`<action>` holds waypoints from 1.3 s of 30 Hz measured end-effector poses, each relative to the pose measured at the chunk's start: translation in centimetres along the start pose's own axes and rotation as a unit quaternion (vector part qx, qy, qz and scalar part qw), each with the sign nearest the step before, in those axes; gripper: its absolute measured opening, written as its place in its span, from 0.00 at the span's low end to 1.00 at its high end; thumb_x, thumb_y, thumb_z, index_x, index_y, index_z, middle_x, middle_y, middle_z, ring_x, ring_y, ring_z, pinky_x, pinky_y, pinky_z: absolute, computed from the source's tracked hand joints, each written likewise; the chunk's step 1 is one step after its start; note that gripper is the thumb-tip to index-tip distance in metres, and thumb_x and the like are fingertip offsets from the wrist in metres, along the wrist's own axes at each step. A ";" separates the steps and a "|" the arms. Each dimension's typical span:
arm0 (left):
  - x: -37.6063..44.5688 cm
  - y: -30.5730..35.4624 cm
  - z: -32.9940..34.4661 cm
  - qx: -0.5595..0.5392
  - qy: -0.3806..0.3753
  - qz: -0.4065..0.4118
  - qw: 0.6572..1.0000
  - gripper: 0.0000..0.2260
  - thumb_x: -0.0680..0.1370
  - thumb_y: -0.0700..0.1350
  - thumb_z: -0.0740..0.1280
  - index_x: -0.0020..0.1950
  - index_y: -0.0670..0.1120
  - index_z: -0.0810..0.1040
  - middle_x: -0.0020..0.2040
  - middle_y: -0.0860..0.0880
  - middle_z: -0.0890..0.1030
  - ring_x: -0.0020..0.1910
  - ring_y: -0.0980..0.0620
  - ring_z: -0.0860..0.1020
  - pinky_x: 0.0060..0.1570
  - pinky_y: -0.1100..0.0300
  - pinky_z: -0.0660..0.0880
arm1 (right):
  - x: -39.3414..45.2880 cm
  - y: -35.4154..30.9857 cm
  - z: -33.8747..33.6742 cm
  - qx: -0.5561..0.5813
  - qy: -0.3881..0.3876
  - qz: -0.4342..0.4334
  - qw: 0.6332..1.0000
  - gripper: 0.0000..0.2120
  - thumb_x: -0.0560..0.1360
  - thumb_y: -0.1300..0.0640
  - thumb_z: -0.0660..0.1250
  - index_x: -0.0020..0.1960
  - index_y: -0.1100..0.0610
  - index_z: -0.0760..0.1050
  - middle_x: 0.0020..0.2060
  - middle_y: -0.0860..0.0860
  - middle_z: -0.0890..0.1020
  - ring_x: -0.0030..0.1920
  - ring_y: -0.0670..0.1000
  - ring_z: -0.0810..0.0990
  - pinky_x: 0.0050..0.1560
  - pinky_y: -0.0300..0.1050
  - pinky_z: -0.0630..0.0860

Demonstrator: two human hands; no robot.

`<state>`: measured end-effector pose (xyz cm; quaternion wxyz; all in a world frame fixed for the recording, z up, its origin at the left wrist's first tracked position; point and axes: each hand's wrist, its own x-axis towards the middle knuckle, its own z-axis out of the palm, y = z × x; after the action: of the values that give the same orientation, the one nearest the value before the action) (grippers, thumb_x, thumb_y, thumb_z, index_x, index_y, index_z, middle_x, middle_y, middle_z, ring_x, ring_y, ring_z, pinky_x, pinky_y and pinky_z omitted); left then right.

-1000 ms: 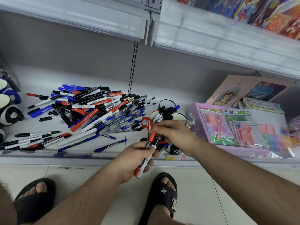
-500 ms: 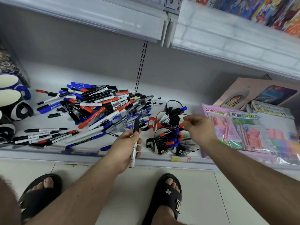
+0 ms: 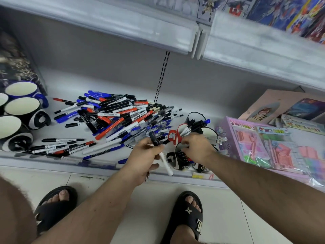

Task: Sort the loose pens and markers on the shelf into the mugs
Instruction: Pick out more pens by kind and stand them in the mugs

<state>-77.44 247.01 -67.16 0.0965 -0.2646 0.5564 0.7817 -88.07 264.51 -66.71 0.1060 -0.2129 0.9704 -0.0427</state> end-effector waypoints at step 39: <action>-1.2 11.5 -40.7 0.286 0.377 0.090 0.876 0.05 0.66 0.43 0.71 0.40 0.51 0.80 0.38 0.46 0.84 0.42 0.42 0.84 0.49 0.47 0.81 | 6.2 -33.0 0.8 0.473 -0.014 0.030 0.880 0.13 0.80 0.55 0.65 0.44 0.63 0.81 0.35 0.55 0.81 0.30 0.49 0.77 0.34 0.47 0.76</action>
<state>-69.04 205.52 -66.91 -0.1197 -0.4493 0.7712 0.4348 -80.07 231.96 -64.45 0.2094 -0.1087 0.8388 -0.4907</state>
